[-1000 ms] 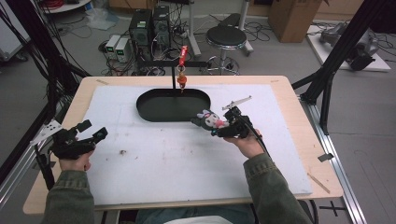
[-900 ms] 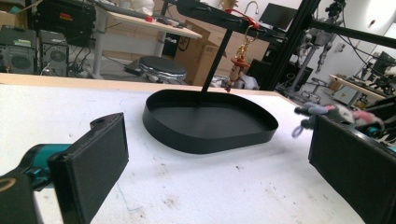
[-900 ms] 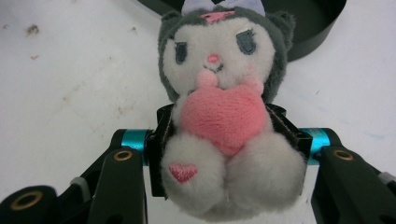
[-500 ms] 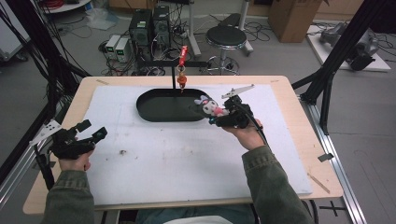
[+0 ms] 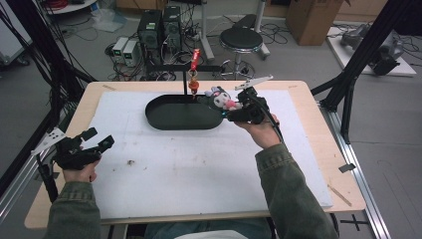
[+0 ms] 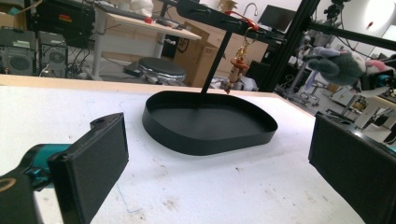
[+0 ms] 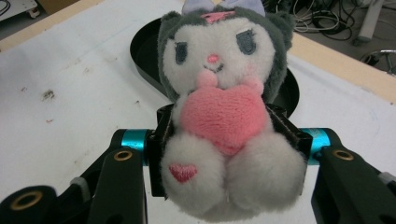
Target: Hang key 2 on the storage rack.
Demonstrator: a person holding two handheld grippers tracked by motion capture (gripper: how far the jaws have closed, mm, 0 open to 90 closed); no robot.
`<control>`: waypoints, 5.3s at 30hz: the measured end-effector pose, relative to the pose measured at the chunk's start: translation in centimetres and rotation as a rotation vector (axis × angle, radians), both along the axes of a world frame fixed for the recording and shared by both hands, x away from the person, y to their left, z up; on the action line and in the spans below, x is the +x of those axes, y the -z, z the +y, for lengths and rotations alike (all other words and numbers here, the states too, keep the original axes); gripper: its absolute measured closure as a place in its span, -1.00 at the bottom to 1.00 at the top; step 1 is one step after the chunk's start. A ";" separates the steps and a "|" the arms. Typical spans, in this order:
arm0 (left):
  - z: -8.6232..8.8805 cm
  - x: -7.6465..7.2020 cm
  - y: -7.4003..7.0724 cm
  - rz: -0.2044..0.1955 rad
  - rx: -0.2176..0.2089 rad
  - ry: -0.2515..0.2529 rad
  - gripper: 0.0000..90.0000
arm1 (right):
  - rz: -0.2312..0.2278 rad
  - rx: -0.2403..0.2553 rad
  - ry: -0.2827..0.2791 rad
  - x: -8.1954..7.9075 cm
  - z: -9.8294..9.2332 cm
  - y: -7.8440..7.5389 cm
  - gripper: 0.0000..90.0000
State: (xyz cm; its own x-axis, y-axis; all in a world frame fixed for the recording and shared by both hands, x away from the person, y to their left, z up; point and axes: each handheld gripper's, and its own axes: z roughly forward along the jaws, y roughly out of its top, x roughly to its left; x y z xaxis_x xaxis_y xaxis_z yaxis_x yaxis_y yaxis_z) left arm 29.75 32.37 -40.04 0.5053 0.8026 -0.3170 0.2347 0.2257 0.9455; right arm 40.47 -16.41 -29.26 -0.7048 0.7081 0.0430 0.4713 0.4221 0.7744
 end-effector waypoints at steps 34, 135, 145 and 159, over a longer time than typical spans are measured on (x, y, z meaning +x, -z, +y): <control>0.0 0.2 0.1 0.007 -0.004 0.005 -0.89 | -0.064 0.044 0.094 4.6 0.4 -3.1 0.09; -0.5 0.2 0.2 0.043 0.065 0.010 -0.89 | -0.081 0.070 0.208 2.1 -7.4 1.9 -0.99; -0.6 0.1 0.2 0.062 0.094 0.016 -0.89 | -0.122 0.116 0.229 0.4 -9.1 3.4 -0.99; -0.9 0.0 0.4 0.109 0.124 0.015 -0.89 | -0.197 0.140 0.231 -1.9 -10.1 5.7 -0.99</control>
